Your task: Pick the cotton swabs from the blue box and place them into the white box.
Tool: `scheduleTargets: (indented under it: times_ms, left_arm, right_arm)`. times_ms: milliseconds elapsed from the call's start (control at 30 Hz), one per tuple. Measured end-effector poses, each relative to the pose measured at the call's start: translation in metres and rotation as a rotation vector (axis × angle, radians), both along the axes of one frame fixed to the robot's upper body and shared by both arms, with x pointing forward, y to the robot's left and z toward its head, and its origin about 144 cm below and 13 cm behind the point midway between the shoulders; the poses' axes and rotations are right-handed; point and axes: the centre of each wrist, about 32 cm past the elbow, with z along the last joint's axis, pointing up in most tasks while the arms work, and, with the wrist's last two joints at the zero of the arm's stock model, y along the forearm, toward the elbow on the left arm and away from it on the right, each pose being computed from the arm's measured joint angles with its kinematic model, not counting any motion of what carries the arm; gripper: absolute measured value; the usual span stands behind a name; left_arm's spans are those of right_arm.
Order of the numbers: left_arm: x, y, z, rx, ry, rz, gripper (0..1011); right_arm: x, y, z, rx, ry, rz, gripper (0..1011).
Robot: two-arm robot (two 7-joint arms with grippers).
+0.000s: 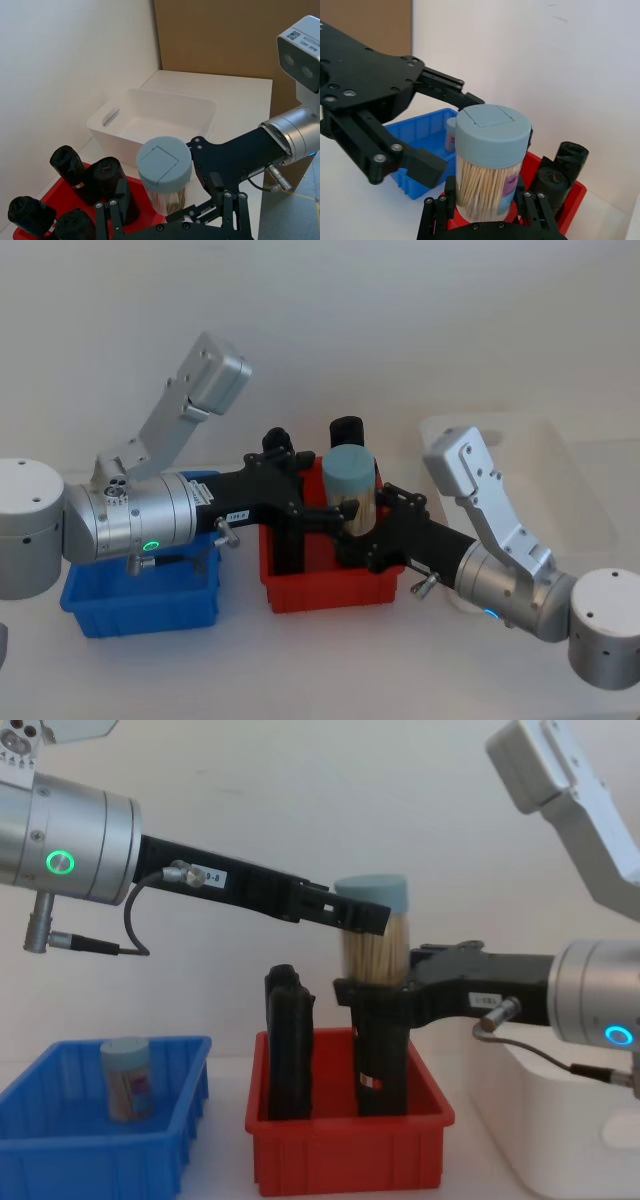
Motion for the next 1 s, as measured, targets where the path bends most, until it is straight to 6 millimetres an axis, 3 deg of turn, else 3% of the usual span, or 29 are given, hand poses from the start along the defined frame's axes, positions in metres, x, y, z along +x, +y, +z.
scheduleTargets:
  times_ms: [600, 1000]
  left_arm:
    - [0.000, 0.000, 0.000, 0.000, 0.000, 0.000, 1004]
    - [0.000, 0.000, 0.000, 0.000, 0.000, 0.000, 1004]
  right_arm:
    - [-0.014, -0.040, -0.009, 0.113, 0.005, -0.250, 667]
    - [-0.010, -0.065, -0.019, 0.147, 0.010, -0.441, 667]
